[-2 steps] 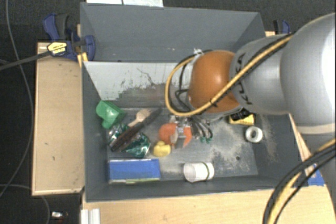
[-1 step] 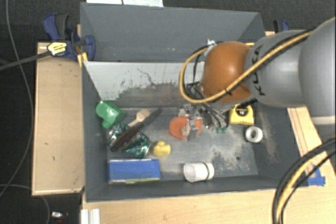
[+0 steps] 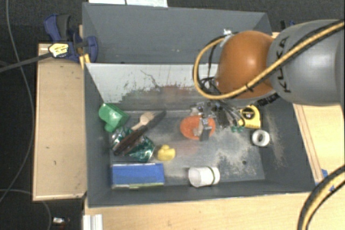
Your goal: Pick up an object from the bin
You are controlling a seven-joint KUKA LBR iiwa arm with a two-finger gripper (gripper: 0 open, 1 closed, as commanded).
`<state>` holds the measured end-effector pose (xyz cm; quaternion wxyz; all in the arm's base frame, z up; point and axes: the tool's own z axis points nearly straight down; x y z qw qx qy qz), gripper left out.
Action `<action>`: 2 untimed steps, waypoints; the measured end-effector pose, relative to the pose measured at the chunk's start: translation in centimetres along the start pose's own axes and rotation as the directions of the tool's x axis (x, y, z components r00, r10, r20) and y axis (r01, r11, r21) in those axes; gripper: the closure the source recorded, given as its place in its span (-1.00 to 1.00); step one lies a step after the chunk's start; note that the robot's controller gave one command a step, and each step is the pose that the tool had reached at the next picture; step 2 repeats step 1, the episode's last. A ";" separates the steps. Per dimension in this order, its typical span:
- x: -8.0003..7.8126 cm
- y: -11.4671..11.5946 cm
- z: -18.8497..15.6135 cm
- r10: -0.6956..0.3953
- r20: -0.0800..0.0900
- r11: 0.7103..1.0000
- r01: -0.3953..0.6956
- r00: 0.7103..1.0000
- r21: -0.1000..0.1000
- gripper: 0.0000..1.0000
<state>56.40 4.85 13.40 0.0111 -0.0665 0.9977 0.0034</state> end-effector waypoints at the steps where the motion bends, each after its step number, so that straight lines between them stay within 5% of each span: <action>1: -0.5 0.0 -7.7 -0.033 0.005 0.999 0.033 0.999 0.002 1.00; 2: -0.5 0.0 -7.7 -0.033 0.005 0.999 0.033 0.999 0.002 1.00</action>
Offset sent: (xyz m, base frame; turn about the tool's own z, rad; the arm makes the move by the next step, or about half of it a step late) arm -0.0107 0.0027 0.1365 0.0698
